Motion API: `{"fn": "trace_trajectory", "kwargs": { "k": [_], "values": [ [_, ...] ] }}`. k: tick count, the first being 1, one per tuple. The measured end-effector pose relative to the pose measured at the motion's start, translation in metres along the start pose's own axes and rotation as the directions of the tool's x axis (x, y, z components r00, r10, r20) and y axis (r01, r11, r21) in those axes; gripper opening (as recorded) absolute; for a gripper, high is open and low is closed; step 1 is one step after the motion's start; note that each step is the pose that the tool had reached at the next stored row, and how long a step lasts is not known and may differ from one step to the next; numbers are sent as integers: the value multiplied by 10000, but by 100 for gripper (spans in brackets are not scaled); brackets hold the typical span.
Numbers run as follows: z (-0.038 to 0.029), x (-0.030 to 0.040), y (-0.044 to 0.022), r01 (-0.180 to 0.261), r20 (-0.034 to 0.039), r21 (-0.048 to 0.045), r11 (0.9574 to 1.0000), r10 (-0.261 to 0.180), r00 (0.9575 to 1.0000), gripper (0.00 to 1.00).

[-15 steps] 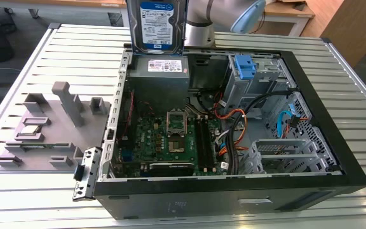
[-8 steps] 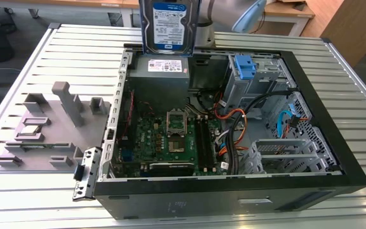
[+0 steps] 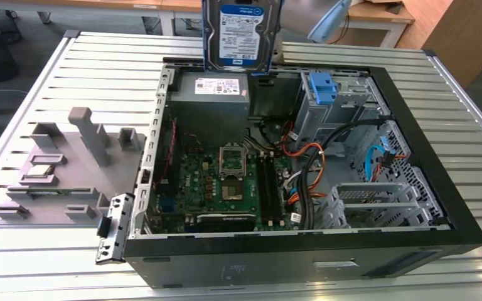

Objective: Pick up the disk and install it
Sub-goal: 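Pick up the disk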

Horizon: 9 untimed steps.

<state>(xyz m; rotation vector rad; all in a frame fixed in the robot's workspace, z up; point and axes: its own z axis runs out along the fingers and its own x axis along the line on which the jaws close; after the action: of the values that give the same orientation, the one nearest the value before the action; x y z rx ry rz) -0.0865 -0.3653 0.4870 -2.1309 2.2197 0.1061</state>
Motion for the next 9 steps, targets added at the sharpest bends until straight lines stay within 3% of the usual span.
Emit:
{"fn": "trace_trajectory", "kwargs": {
  "k": [4,9],
  "values": [
    [-1,-4,-103,0,6,-1,10000,0,10000,35],
    [-1,-5,-120,-1,8,0,10000,1,10000,35]
  ]
}}
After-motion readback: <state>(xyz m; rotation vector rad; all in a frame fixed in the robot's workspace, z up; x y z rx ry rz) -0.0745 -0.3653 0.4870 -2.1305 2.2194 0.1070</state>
